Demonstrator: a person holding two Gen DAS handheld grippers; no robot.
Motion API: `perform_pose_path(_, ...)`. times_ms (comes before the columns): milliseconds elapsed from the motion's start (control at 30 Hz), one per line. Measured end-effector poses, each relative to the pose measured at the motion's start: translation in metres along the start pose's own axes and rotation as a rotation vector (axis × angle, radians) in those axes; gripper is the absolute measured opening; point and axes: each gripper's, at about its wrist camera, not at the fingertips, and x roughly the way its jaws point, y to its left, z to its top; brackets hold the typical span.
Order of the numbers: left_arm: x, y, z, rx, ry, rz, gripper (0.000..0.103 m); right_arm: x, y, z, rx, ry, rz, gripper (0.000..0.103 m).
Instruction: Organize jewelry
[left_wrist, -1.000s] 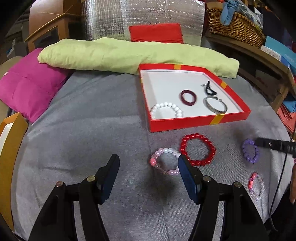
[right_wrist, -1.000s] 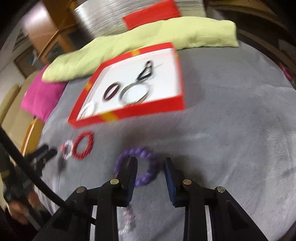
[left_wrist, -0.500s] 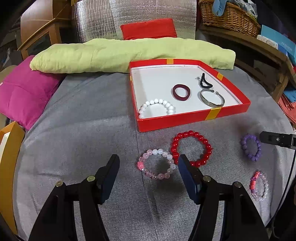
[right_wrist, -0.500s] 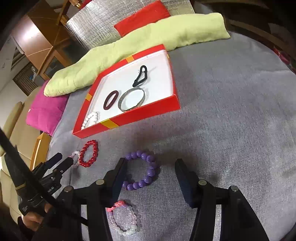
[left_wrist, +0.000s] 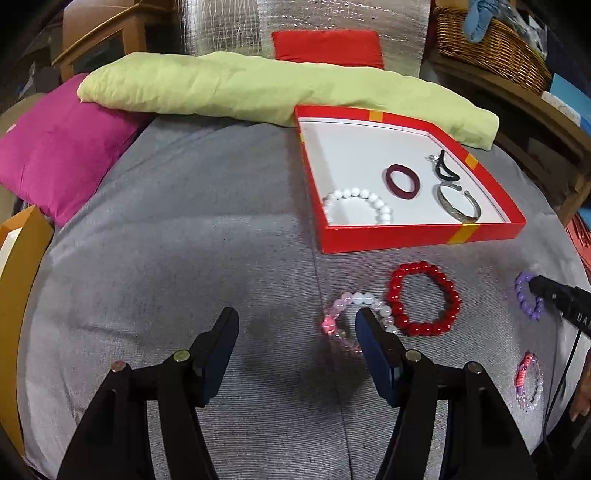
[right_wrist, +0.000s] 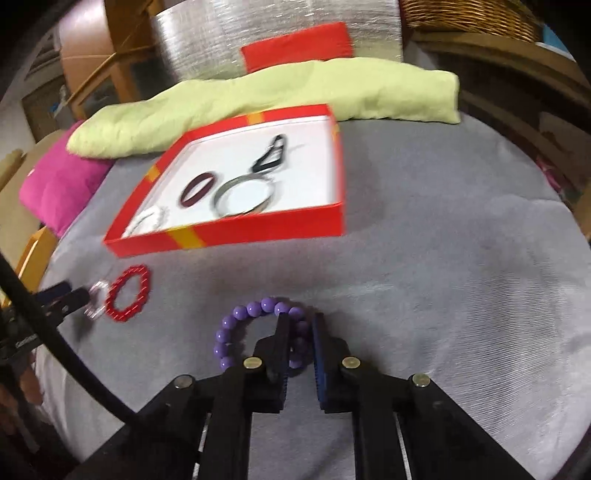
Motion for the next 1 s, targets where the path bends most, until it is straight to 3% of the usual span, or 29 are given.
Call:
perform_pose_path(300,0.005,-0.013,-0.002,0.098,-0.008,0.043,0.066,-0.011,-0.037,0.008,0.172,-0.018,0.047,0.015)
perform_pose_path(400,0.009,-0.011,-0.001,0.09,0.013,0.024,0.05,-0.014,-0.048,0.009,0.22,-0.019,0.066,0.016)
perform_pose_path(467,0.007,-0.012,-0.001,0.087,0.01,0.004,0.027,-0.014,-0.053,0.008,0.241,-0.013,0.08,0.016)
perform_pose_path(600,0.005,-0.016,-0.002,0.117,0.005,-0.007,0.013,-0.014,-0.055,0.006,0.254,-0.003,0.096,0.016)
perform_pose_path(833,0.0,-0.009,0.0,0.098,-0.017,0.008,0.011,-0.019,-0.05,0.004,0.235,-0.01,0.145,0.016)
perform_pose_path(1000,-0.001,-0.003,0.002,0.074,-0.024,0.008,0.011,-0.023,-0.034,-0.001,0.143,0.049,0.294,0.016)
